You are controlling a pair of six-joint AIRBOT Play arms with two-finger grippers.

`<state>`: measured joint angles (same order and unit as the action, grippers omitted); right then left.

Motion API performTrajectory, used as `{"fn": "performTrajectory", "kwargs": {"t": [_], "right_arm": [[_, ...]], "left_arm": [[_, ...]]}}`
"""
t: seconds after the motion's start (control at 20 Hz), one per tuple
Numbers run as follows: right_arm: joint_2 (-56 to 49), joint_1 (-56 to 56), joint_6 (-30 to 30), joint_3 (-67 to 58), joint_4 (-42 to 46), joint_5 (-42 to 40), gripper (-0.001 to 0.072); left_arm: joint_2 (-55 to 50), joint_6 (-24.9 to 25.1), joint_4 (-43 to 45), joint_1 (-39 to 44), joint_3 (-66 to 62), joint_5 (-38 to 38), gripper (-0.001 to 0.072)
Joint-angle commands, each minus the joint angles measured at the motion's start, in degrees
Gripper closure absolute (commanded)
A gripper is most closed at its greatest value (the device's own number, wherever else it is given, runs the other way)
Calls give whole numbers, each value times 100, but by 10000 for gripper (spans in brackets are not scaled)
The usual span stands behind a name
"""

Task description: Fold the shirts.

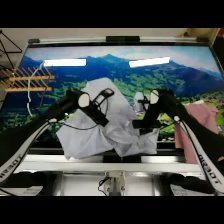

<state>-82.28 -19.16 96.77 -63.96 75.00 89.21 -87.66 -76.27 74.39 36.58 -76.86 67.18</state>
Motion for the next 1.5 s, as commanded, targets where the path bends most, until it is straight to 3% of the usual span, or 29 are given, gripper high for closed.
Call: {"fn": "performTrajectory", "kwargs": {"t": [0.0, 0.15, 0.25, 0.4, 0.5, 0.6, 0.7, 0.8, 0.85, 1.05, 1.25, 1.3, 1.45], "right_arm": [[208, 7, -216, -415, 728, 57, 648], [461, 4, -295, -1738, 1958, -369, 648], [660, 4, -396, -2876, 2164, -1239, 648], [949, 0, -682, -4234, 1191, -3158, 648], [1095, 0, -1222, -4548, 66, -3630, 648], [1141, 0, -1392, -4570, -632, -2918, 648], [986, -2, -1318, -4546, -890, -1331, 648], [763, -223, -1080, -4323, -544, 9, 648], [675, -446, -999, -4096, -256, 297, 648], [407, -1569, -815, -2953, 894, 146, 648], [138, -1961, -411, -2662, 1176, -177, 648], [127, -1958, -332, -2662, 1095, -297, 648], [127, -1958, -153, -2662, 1097, -522, 648]], "left_arm": [[155, -173, 66, -308, -691, 256, 653], [461, -501, 61, -658, -1668, 254, 653], [756, -621, 63, -791, -2415, 243, 653], [1344, -966, 212, -835, -3342, 168, 654], [1871, -1346, 693, -835, -3515, 188, 655], [2308, -1827, 1508, -835, -3453, 754, 655], [2586, -2194, 1821, -833, -3071, 1600, 655], [2857, -2529, 1818, -662, -2085, 1733, 655], [2997, -2712, 1821, -498, -1381, 1550, 655], [3193, -3416, 1884, -284, 1165, 350, 653], [3067, -3425, 1880, -382, 1843, 57, 640], [3069, -3324, 1884, -391, 1838, 48, 551], [3073, -3158, 1884, -520, 1606, 249, 126]]}}
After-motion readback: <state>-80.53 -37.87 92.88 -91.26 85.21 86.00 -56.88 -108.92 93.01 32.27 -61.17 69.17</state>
